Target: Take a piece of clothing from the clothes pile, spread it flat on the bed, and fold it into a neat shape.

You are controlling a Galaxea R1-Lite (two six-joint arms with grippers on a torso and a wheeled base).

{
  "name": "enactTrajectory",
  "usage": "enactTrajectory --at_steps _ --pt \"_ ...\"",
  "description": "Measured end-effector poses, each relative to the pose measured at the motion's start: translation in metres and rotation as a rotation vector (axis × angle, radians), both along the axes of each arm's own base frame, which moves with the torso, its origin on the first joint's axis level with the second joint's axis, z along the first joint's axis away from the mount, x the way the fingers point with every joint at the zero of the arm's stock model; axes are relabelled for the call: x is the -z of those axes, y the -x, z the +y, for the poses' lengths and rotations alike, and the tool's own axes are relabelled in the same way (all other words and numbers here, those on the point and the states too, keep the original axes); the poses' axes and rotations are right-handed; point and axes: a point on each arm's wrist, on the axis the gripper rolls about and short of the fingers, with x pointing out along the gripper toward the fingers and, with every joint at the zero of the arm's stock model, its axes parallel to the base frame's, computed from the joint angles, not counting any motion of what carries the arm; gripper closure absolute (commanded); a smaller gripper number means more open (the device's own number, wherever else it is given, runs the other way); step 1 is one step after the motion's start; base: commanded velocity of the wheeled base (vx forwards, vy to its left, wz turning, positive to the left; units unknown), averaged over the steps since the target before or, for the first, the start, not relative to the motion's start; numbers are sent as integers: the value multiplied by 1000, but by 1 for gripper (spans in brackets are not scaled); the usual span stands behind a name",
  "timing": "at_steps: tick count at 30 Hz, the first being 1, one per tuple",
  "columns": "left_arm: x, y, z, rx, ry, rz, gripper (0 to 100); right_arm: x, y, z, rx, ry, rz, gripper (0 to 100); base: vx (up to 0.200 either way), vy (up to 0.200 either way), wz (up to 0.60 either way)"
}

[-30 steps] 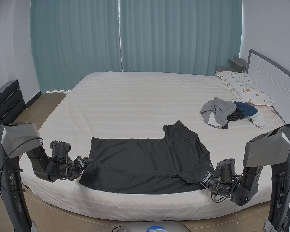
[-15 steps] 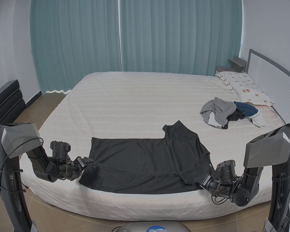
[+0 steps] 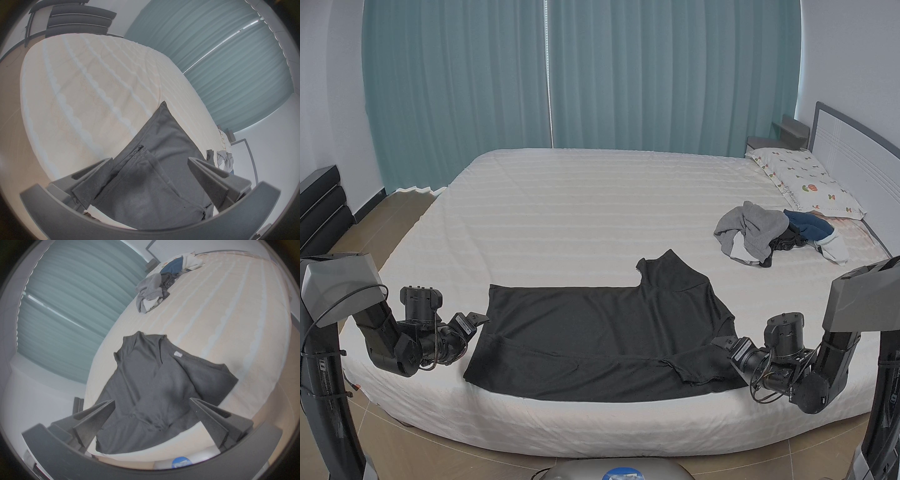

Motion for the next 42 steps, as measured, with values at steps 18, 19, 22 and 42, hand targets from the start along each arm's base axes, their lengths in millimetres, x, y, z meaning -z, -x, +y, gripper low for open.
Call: enactTrajectory --at_steps 18,19,22,42 --pt "-1 -2 2 -6 7 -15 0 -1 -20 -29 46 -111 -36 0 111 0 0" --pt "-1 -2 2 -6 7 -15 0 0 -21 -29 47 -113 -49 0 0 0 0" --pt "-2 -2 2 -5 7 -15 0 4 -21 -32 52 -112 -58 0 0 0 0" --pt "-18 -71 7 132 -107 -74 0 15 -19 -39 34 -139 -13 0 0 0 0"
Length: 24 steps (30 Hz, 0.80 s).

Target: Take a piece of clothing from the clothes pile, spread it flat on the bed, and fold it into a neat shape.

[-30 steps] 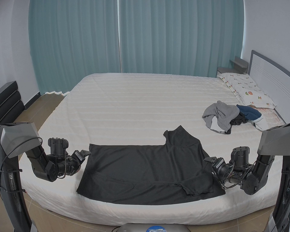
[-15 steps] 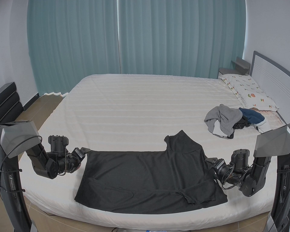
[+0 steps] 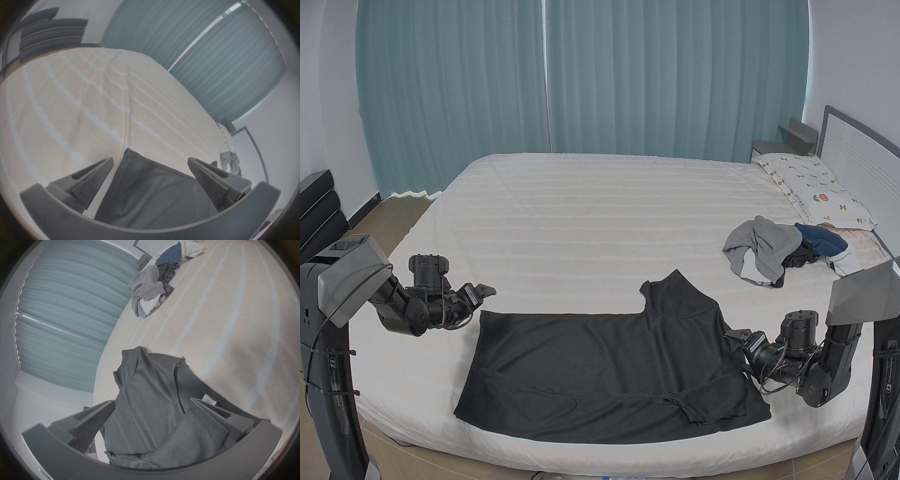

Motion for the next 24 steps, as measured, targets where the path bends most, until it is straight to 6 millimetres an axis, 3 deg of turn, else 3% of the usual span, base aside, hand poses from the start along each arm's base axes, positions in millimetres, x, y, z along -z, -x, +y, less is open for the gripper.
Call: enactTrajectory --at_steps 11,23,24 --pt "37 -35 2 156 -89 -52 0 0 2 0 -8 -2 4 0 0 0 0" --pt "56 -31 5 155 -92 -85 0 0 2 1 -11 -1 6 0 0 0 0" --pt "57 -31 5 154 -93 -83 100 0 2 1 -11 -1 6 0 0 0 0"
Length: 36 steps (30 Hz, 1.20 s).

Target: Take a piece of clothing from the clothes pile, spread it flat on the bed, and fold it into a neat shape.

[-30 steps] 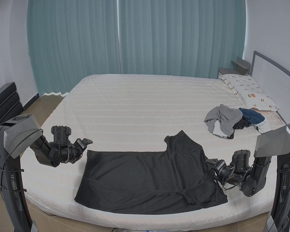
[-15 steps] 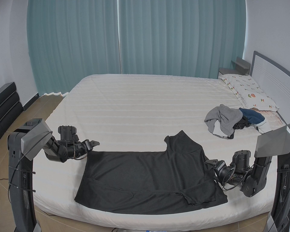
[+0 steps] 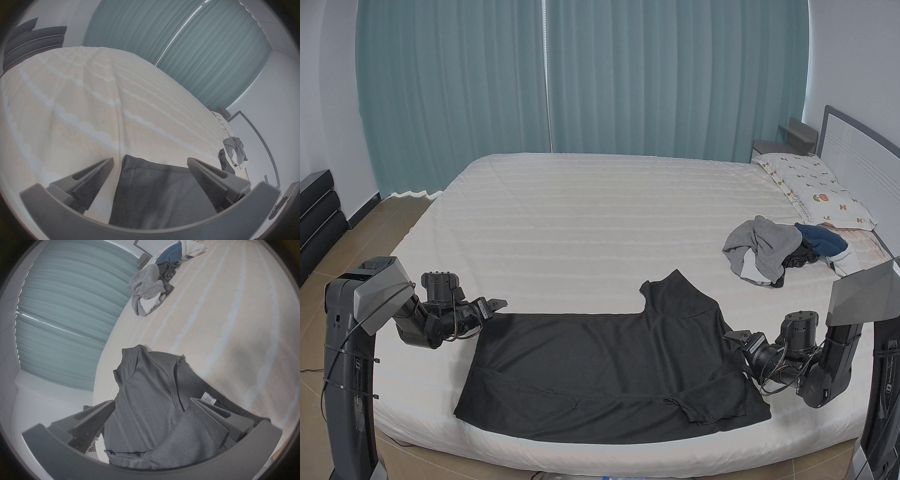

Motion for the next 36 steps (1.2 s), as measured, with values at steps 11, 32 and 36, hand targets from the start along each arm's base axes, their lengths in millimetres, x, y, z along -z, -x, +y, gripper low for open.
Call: enactTrajectory --at_steps 11,32,36 --pt "2 0 8 -26 1 -39 100 1 -1 0 -1 10 -2 0 0 0 0" --pt "1 19 10 -59 41 -56 100 -43 -85 9 -180 369 -179 0 0 0 0" --pt "1 20 10 -69 55 -49 100 -45 -113 12 -200 407 -189 0 0 0 0"
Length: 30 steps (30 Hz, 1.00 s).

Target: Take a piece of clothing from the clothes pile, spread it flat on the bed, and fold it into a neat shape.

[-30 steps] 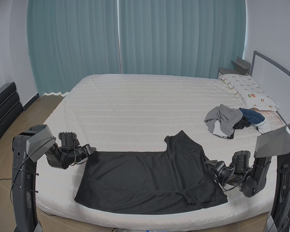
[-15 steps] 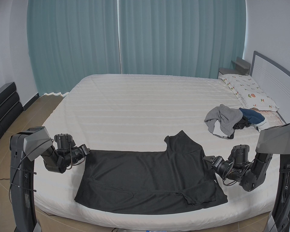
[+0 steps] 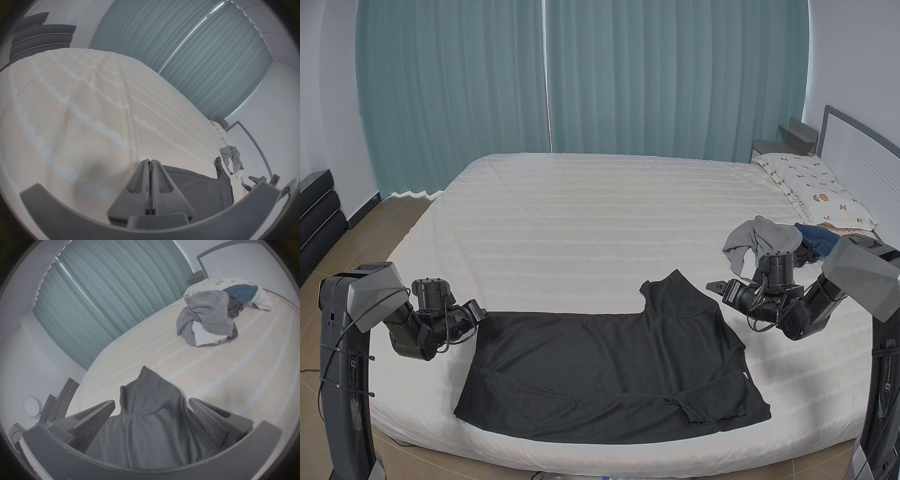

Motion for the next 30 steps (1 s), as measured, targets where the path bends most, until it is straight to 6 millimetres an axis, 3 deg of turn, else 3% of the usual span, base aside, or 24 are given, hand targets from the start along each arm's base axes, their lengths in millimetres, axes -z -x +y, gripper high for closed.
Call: enactTrajectory --at_steps 8,13,21,29,30 --pt "0 1 1 -12 17 7 100 20 -52 1 -12 37 1 0 0 0 0" --pt "0 1 1 -13 21 8 100 42 -73 -1 -10 43 3 0 0 0 0" --pt "0 2 0 -13 22 10 100 61 -88 -2 -5 42 -5 0 0 0 0" --pt "0 1 0 -13 22 8 100 69 -91 0 -9 46 26 0 0 0 0" --pt "0 1 0 -13 22 8 100 69 -91 0 -10 45 27 100 0 0 0"
